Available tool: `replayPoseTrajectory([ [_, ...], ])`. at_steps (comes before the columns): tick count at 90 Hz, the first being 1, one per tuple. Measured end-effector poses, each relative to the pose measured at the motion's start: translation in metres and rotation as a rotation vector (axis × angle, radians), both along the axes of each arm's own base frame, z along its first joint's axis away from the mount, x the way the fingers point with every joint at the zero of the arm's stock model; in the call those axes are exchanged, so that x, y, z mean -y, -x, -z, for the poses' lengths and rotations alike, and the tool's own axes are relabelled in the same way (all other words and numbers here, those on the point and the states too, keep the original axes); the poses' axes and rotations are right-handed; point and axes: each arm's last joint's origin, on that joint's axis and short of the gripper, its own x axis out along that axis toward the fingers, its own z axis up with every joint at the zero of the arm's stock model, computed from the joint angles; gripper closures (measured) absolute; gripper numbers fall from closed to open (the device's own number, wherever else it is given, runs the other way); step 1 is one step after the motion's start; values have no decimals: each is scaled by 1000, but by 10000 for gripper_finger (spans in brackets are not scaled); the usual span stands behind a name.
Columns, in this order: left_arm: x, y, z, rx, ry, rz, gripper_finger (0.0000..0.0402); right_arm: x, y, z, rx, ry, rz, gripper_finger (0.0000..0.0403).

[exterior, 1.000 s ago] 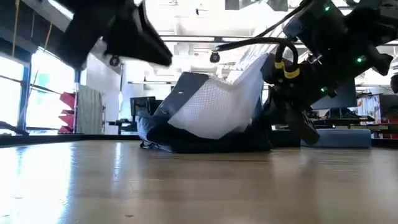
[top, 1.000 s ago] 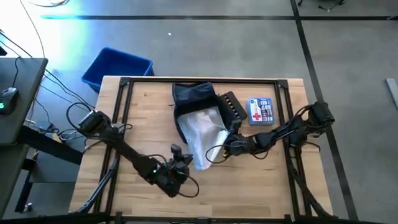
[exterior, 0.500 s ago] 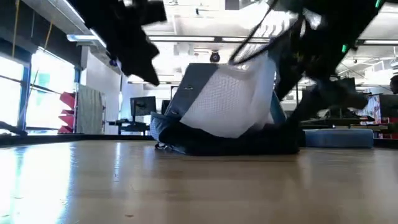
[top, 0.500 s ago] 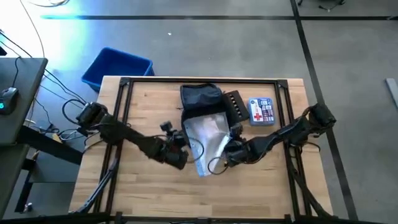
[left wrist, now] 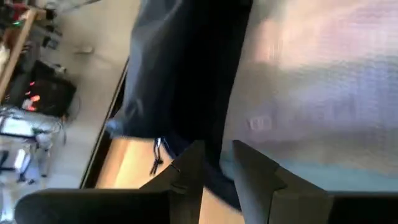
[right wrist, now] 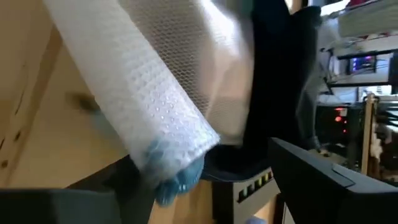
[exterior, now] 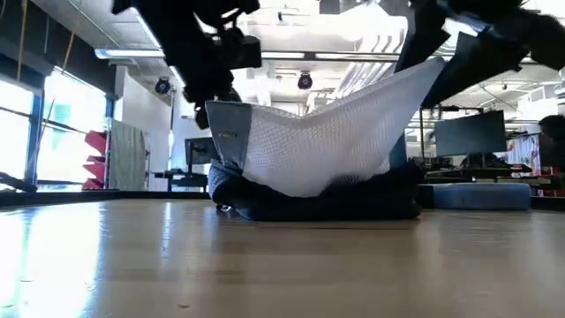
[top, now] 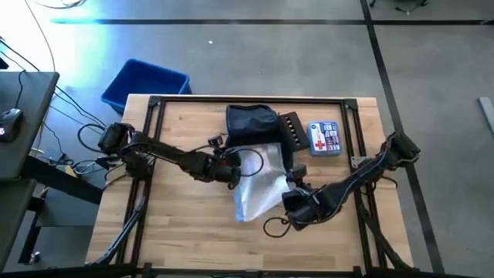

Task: Unpack backpack
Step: Put the white zip bag into the backpack

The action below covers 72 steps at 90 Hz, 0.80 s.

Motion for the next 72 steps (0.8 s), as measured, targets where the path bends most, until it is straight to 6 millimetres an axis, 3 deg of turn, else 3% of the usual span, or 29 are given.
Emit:
replayPoseTrajectory([
  [18,-44,-5,3,3,255,-21,340,0,2,0,-9,8,4,139],
  [42,-96,8,2,27,630,-109,340,5,15,-10,-11,3,59,139],
  [59,-118,35,-14,5,632,-216,340,6,31,-35,93,-81,68,139],
  [72,-129,50,-20,168,652,-225,340,6,46,-54,202,-140,76,139],
])
